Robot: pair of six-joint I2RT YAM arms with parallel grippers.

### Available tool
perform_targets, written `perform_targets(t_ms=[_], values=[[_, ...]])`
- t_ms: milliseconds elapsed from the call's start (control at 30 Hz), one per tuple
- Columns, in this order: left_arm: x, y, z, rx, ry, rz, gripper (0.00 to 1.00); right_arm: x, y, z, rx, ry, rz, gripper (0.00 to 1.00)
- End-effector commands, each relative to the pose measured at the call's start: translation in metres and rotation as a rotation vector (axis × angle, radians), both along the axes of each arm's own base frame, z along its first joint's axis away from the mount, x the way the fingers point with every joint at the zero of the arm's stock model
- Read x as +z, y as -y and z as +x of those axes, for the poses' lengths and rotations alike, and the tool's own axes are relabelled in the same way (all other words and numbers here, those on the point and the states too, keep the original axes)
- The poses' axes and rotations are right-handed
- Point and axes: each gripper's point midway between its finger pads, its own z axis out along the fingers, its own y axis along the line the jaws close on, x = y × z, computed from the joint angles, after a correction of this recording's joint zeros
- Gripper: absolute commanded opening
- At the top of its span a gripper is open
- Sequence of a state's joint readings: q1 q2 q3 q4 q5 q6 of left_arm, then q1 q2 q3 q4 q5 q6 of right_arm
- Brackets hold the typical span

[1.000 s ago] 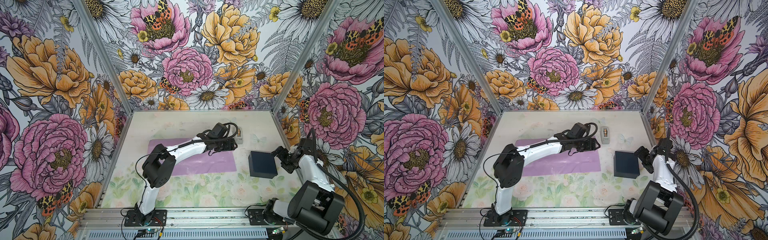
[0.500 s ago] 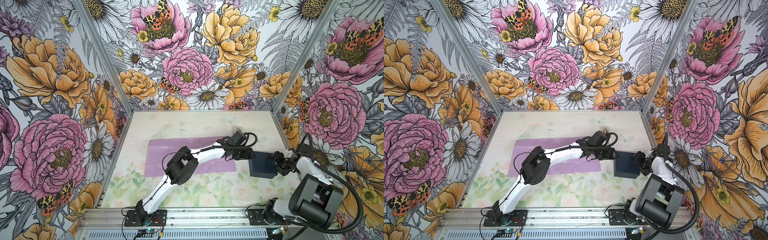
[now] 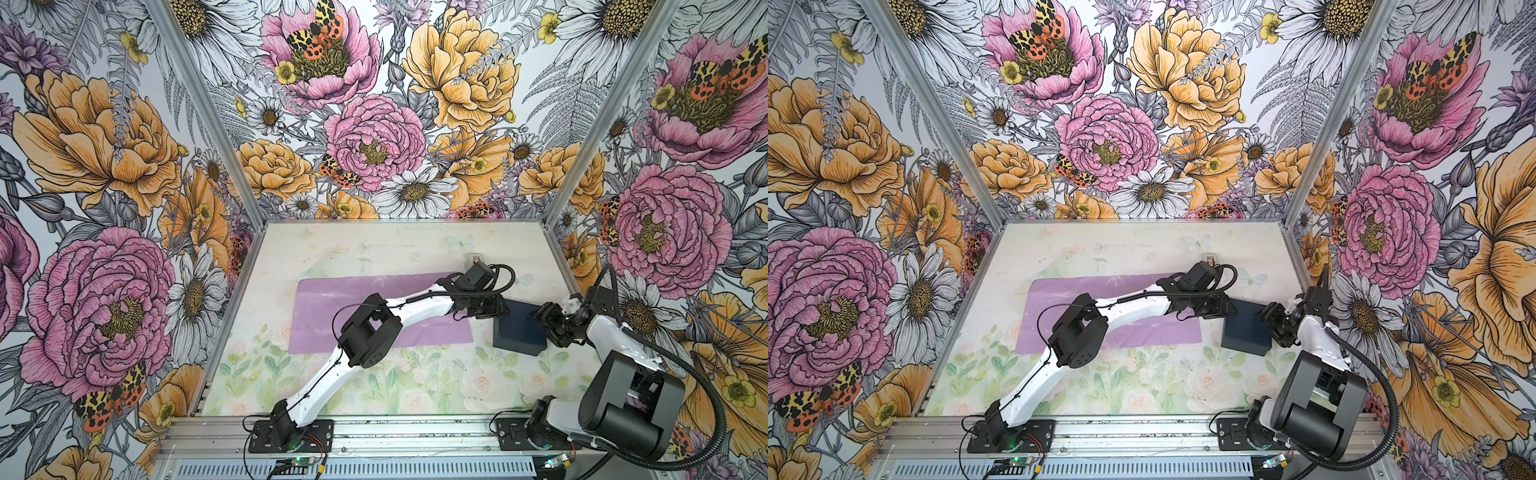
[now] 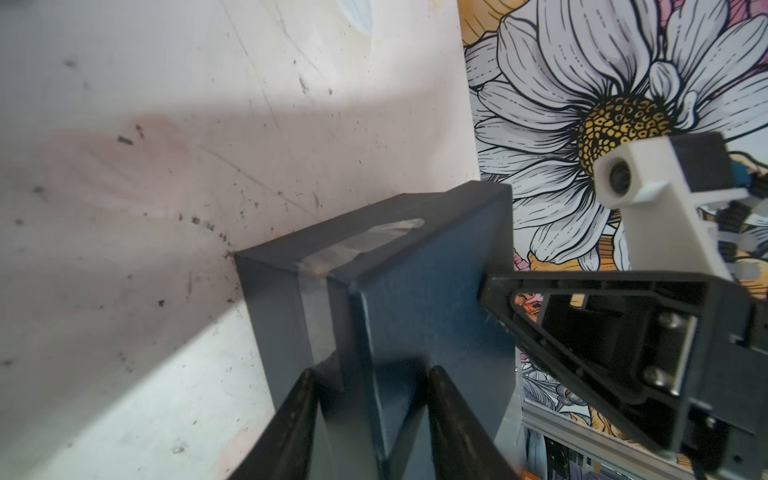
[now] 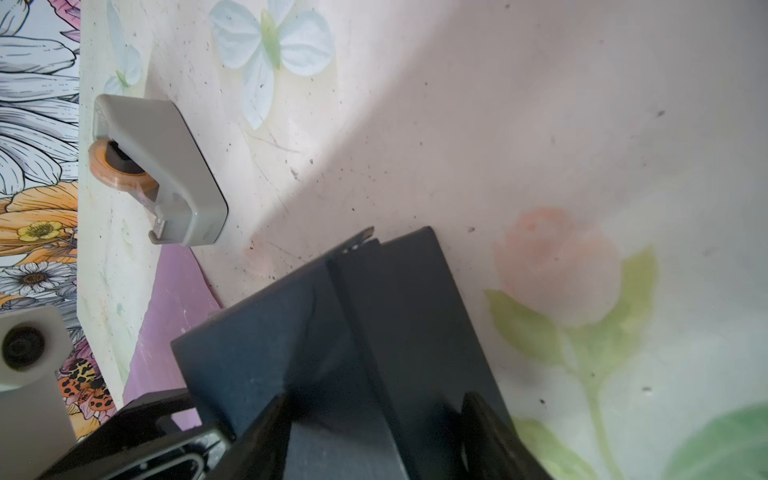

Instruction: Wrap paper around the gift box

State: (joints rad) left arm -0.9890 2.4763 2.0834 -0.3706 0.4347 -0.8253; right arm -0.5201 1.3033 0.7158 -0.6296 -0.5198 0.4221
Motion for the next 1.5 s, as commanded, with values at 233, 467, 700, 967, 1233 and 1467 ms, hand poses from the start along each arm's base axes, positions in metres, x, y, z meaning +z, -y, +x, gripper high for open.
perform_targets(t_ms=[233,467,700,967,1233,1467], values=[[0.035,0.013,-0.011,-0.035,0.039,-0.062,0.38,0.014,-0.026,-0.002,0.044,0.029,0.026,0.52],[0.057,0.002,-0.007,-0.017,0.055,-0.079,0.38,0.032,-0.038,0.002,0.057,0.082,0.021,0.50],[0.069,-0.012,-0.001,0.012,0.066,-0.086,0.37,0.041,-0.051,0.005,0.081,0.097,0.004,0.48],[0.082,-0.044,0.009,0.074,0.084,-0.094,0.37,0.059,-0.071,0.012,0.113,0.127,-0.032,0.48],[0.086,-0.085,0.012,0.139,0.108,-0.088,0.37,0.072,-0.106,0.025,0.176,0.152,-0.079,0.48],[0.088,-0.133,0.009,0.197,0.126,-0.073,0.37,0.075,-0.153,0.036,0.247,0.165,-0.113,0.48]])
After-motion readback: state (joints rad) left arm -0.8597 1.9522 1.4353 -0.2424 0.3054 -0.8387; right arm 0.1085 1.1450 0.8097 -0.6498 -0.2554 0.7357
